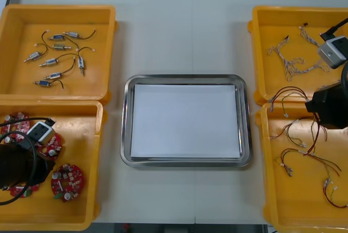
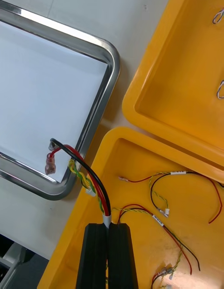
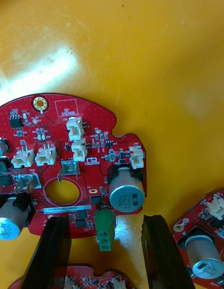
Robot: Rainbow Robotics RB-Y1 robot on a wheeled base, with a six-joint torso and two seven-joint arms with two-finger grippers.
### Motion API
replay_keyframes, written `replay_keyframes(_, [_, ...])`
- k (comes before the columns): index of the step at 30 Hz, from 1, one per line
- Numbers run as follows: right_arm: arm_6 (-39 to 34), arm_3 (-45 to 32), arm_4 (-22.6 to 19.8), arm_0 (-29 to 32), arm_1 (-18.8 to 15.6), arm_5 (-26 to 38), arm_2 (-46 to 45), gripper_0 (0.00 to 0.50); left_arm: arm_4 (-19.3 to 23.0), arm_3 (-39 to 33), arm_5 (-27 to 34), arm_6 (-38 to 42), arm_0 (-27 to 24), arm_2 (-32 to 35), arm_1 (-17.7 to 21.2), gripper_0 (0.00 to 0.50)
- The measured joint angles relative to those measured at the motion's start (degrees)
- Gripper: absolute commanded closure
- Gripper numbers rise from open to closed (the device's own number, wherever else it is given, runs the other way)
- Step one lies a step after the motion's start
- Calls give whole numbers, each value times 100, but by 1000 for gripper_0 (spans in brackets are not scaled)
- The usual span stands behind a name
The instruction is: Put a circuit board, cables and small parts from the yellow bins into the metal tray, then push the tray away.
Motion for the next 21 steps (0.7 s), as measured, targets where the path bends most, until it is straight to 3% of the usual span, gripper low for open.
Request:
replay_keyframes(6, [-1,-6,0,73,-123,0,0,500,-33,36,-1,0,0,-38,-4,143])
replay_keyframes(9, [-2,-7,0,87,-158,0,1,500,-47,89,-5,0,0,-42,-15,278])
replay_keyframes(11, [-4,-7,-1,89,-164,0,1,500,-67,120,-6,0,0,-42,-27,452])
replay_keyframes(12, [-7,-7,-1,90,-165,0,1,500,-76,132,-6,0,0,-42,-34,494])
replay_keyframes(21, [-207,-8,-4,93,-209,0,1,500,-84,138,-6,1,-6,-42,-43,500])
